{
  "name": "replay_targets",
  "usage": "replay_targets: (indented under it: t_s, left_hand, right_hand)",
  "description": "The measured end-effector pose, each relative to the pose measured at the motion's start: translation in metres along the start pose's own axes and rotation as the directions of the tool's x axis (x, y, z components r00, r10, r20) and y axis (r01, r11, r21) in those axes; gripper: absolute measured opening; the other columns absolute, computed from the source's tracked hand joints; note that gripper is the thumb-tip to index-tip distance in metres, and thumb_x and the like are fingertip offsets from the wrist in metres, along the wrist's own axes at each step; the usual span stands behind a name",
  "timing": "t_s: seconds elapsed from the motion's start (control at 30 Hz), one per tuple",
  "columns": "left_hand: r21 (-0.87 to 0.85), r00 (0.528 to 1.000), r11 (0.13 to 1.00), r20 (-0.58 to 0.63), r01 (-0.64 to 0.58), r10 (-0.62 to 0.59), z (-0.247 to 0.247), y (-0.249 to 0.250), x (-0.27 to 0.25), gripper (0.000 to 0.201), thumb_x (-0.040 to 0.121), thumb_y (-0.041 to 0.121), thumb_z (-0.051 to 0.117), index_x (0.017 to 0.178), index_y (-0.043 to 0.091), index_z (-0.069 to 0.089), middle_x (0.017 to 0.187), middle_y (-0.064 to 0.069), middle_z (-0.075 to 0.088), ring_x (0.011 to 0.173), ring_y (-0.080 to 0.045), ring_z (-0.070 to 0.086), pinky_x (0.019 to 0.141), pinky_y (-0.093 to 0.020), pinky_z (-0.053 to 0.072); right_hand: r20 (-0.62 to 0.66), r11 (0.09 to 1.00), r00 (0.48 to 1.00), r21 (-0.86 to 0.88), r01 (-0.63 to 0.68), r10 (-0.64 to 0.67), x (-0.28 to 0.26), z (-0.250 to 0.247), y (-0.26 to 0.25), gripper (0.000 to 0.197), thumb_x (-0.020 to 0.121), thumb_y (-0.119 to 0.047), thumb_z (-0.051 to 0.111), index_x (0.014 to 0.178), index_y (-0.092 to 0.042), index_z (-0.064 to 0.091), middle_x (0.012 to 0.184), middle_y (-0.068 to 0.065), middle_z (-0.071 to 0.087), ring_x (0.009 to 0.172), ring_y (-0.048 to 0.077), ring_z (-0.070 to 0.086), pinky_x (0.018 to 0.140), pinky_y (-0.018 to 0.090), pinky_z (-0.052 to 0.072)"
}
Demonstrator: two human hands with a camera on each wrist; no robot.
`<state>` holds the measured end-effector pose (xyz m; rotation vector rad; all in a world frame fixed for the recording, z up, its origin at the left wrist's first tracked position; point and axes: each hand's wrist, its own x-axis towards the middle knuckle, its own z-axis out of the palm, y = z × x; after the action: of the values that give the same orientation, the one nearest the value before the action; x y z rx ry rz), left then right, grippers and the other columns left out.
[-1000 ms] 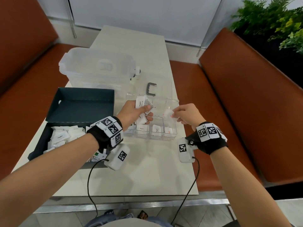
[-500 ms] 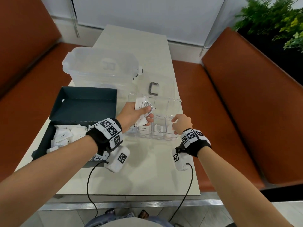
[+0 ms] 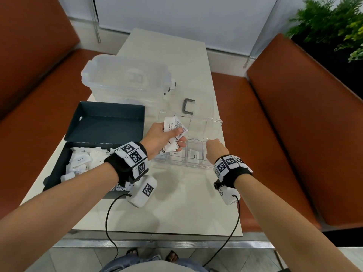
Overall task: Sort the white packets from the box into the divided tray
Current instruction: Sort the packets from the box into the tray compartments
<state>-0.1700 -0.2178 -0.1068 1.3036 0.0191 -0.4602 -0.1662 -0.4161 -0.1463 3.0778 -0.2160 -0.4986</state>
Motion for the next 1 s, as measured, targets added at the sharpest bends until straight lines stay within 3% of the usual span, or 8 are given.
replay_targets:
  t_s: [0.13, 0.27, 0.37, 0.57, 0.7, 0.83, 0.9, 1.0]
  left_hand:
    - [-0.015, 1.000, 1.000, -0.007, 0.000, 0.000, -0.004, -0.001, 0.000, 0.017, 0.093, 0.011, 0.063, 0.103, -0.004, 0.061, 0.081, -0.019, 0.069, 0.065, -0.026, 0.071, 0.055, -0.032, 0.058]
    - [-0.024, 1.000, 1.000, -0.012, -0.001, 0.001, -0.009, -0.001, 0.000, 0.014, 0.092, 0.012, 0.064, 0.099, 0.000, 0.063, 0.079, -0.017, 0.071, 0.067, -0.026, 0.071, 0.054, -0.031, 0.058]
    - [-0.036, 1.000, 0.999, -0.009, 0.001, -0.001, -0.010, -0.001, -0.001, 0.013, 0.092, 0.012, 0.064, 0.097, 0.000, 0.063, 0.077, -0.016, 0.071, 0.066, -0.026, 0.070, 0.055, -0.032, 0.058]
    - [-0.029, 1.000, 1.000, -0.003, -0.003, 0.003, -0.010, -0.002, -0.003, 0.016, 0.093, 0.011, 0.062, 0.101, -0.003, 0.061, 0.079, -0.017, 0.069, 0.065, -0.024, 0.070, 0.056, -0.031, 0.059]
    - [-0.006, 1.000, 1.000, -0.011, -0.004, 0.004, -0.008, -0.002, -0.002, 0.021, 0.093, 0.012, 0.062, 0.106, -0.005, 0.060, 0.083, -0.019, 0.068, 0.065, -0.024, 0.071, 0.054, -0.031, 0.058]
    - [-0.016, 1.000, 1.000, -0.013, -0.002, 0.002, -0.007, -0.002, -0.001, 0.019, 0.093, 0.012, 0.062, 0.104, -0.003, 0.061, 0.083, -0.019, 0.068, 0.065, -0.024, 0.071, 0.056, -0.032, 0.059]
    - [-0.020, 1.000, 1.000, -0.009, -0.001, 0.001, -0.008, -0.002, -0.001, 0.018, 0.093, 0.012, 0.062, 0.103, -0.003, 0.061, 0.083, -0.019, 0.069, 0.066, -0.025, 0.070, 0.057, -0.032, 0.059]
    - [-0.033, 1.000, 0.999, -0.004, 0.002, -0.002, -0.009, -0.003, 0.000, 0.017, 0.093, 0.012, 0.063, 0.102, -0.003, 0.061, 0.081, -0.018, 0.069, 0.066, -0.025, 0.070, 0.056, -0.033, 0.059]
  right_hand:
    - [0.053, 0.999, 0.998, -0.029, 0.017, -0.015, 0.006, -0.007, 0.005, 0.004, 0.090, -0.001, 0.054, 0.091, -0.003, 0.051, 0.093, 0.013, 0.055, 0.079, 0.029, 0.059, 0.065, 0.030, 0.046]
    - [0.036, 0.999, 0.999, -0.006, 0.034, -0.034, 0.012, -0.015, 0.012, 0.031, 0.090, -0.005, 0.052, 0.115, -0.019, 0.064, 0.116, 0.006, 0.061, 0.100, 0.029, 0.063, 0.074, 0.031, 0.047]
    - [0.058, 0.994, 0.994, -0.056, 0.095, -0.092, 0.014, -0.016, 0.015, 0.036, 0.091, -0.007, 0.052, 0.118, -0.027, 0.063, 0.121, 0.002, 0.062, 0.103, 0.026, 0.063, 0.076, 0.031, 0.048]
    - [0.180, 0.983, 0.973, -0.088, 0.160, -0.142, 0.017, -0.013, 0.024, 0.040, 0.089, -0.031, 0.062, 0.128, -0.033, 0.057, 0.128, -0.004, 0.058, 0.111, 0.022, 0.060, 0.085, 0.032, 0.049]
    - [0.200, 0.986, 0.970, -0.069, 0.154, -0.137, 0.017, -0.014, 0.023, 0.036, 0.086, -0.035, 0.065, 0.122, -0.029, 0.062, 0.123, -0.001, 0.060, 0.106, 0.023, 0.061, 0.085, 0.033, 0.051]
    - [0.196, 0.986, 0.970, -0.046, 0.157, -0.146, 0.014, -0.018, 0.021, 0.022, 0.090, -0.029, 0.061, 0.105, -0.013, 0.066, 0.104, 0.008, 0.062, 0.069, 0.022, 0.059, 0.058, 0.024, 0.044]
    - [0.180, 0.987, 0.972, -0.018, 0.158, -0.152, 0.011, -0.021, 0.021, 0.022, 0.093, -0.018, 0.052, 0.106, -0.006, 0.066, 0.106, 0.012, 0.064, 0.072, 0.028, 0.064, 0.058, 0.025, 0.044]
    - [0.160, 0.985, 0.973, 0.015, 0.169, -0.169, 0.008, -0.021, 0.022, 0.032, 0.096, -0.011, 0.039, 0.115, -0.007, 0.064, 0.113, 0.014, 0.065, 0.085, 0.032, 0.067, 0.071, 0.032, 0.051]
